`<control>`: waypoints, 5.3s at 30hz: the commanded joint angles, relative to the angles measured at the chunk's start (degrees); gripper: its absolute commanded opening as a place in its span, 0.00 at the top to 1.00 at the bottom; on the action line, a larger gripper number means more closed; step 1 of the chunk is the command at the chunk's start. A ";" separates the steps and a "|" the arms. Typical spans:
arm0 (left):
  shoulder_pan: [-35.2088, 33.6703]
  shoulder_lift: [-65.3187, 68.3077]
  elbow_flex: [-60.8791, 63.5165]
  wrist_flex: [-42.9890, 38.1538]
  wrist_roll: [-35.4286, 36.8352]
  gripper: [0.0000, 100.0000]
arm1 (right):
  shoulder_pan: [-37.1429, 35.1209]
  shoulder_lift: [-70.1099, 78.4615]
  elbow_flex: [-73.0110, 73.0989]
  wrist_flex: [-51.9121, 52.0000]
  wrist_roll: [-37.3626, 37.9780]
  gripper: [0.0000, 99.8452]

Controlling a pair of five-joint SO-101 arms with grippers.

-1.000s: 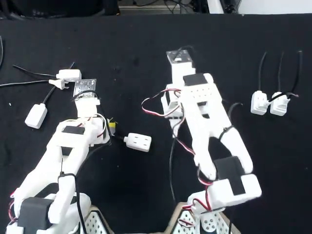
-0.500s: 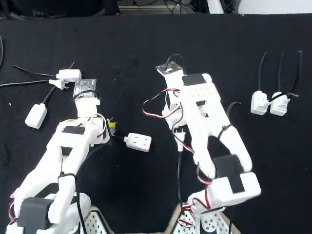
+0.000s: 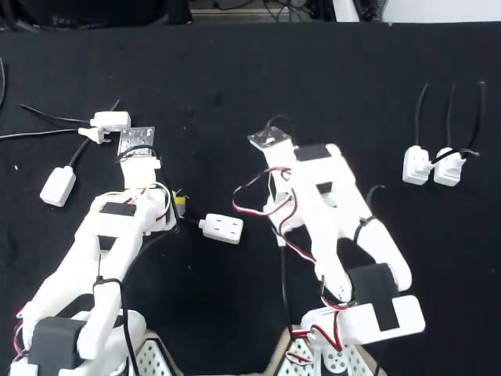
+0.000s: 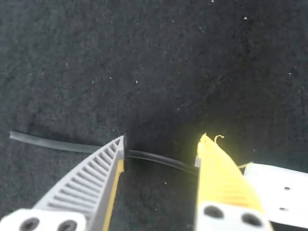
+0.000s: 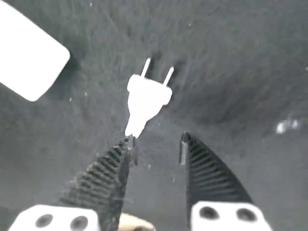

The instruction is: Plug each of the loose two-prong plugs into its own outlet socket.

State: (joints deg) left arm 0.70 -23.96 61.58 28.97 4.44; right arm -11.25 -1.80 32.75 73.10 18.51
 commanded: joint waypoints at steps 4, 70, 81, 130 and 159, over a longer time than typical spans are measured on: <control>-0.13 -0.26 -0.22 -0.62 0.00 0.76 | -1.67 -2.33 5.67 -14.33 -1.14 0.86; -0.13 -0.18 -0.22 -0.53 0.00 0.76 | -3.60 -15.08 26.07 -18.20 14.86 0.90; -0.13 -0.18 -0.22 -0.53 0.00 0.76 | -3.87 -22.11 20.26 -11.16 14.42 0.99; 4.44 -53.54 25.36 2.11 -1.23 0.76 | -32.35 -41.63 36.97 -45.80 -4.57 0.99; 5.58 -53.54 28.26 -1.32 -1.23 0.76 | -32.09 -58.15 47.16 -53.89 -17.41 0.99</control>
State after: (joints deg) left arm 5.45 -77.67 90.07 28.09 3.91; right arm -43.25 -57.19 82.07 21.76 3.12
